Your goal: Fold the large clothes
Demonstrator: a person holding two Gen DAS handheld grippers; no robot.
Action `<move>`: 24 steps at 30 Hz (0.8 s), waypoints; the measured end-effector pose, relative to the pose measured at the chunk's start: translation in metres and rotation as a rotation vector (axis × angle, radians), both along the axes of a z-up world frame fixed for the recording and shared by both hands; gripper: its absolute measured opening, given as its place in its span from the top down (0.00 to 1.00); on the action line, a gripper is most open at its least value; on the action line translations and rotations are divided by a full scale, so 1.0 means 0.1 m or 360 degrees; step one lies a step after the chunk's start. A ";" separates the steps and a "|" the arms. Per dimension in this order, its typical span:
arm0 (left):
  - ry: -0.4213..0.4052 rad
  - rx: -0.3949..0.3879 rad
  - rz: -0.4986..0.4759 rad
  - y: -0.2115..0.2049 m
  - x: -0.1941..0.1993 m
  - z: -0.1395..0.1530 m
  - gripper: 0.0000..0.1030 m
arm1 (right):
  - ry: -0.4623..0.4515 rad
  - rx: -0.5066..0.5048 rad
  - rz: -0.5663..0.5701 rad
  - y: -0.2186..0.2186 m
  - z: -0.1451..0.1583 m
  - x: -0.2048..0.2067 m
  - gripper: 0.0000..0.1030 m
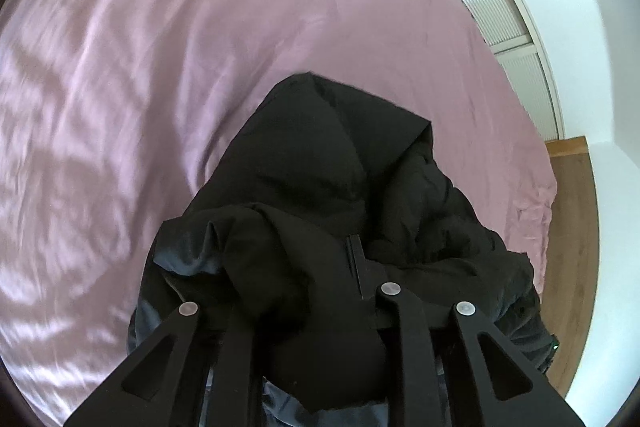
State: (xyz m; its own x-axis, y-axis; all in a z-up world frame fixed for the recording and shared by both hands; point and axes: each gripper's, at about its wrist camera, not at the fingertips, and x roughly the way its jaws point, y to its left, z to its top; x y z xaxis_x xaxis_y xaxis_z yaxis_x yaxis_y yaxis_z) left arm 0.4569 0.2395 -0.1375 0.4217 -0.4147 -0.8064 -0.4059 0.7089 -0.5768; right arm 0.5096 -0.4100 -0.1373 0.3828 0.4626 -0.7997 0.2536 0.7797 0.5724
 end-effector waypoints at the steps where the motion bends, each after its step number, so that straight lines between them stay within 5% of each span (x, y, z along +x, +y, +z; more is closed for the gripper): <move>1: -0.0009 0.0014 -0.0008 -0.01 0.04 0.02 0.80 | -0.0011 -0.0013 0.0005 0.02 0.01 0.04 0.78; 13: -0.0265 -0.0155 0.0147 0.12 0.31 0.37 0.81 | -0.0223 0.0104 -0.0062 -0.12 0.40 0.33 0.79; 19: -0.0146 0.0054 0.0081 -0.04 0.72 0.08 0.79 | -0.0152 0.0033 -0.0103 -0.01 0.07 0.64 0.78; 24: -0.0076 0.0120 0.0011 -0.16 0.89 -0.04 0.67 | -0.0101 -0.0041 -0.0111 0.08 -0.12 0.79 0.71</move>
State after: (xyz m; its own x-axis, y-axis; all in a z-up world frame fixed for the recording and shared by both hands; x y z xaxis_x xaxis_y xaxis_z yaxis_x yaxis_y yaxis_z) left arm 0.5454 0.2231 -0.1412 0.4627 -0.3508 -0.8142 -0.3842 0.7483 -0.5407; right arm 0.5888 -0.4022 -0.1491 0.4636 0.4125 -0.7842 0.2717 0.7762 0.5689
